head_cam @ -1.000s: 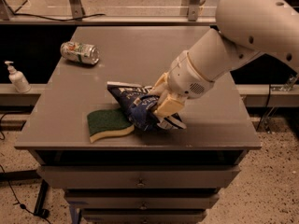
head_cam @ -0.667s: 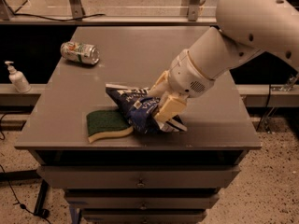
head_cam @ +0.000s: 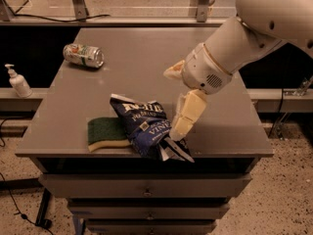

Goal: Move blue chip bag near sponge

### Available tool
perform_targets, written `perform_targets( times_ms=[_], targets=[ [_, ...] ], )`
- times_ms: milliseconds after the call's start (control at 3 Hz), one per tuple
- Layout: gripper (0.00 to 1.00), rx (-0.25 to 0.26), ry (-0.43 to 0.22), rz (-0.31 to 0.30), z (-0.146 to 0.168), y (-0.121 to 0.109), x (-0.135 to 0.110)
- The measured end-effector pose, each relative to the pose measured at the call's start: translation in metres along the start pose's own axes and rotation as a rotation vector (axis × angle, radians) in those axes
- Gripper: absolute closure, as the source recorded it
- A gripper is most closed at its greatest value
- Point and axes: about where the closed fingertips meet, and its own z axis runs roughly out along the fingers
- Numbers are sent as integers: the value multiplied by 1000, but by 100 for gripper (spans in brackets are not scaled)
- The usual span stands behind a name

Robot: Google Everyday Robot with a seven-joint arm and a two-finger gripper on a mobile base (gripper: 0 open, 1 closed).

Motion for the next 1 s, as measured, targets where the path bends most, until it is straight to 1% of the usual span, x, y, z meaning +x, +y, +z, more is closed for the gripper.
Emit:
perform_targets(
  times_ms=[333,667,1000],
  targets=[
    [0,39,-8,61,-27,-14,13],
    [0,102,-1,110,-56,-34,32],
    [0,168,23,160,-97,-51,61]
  ],
)
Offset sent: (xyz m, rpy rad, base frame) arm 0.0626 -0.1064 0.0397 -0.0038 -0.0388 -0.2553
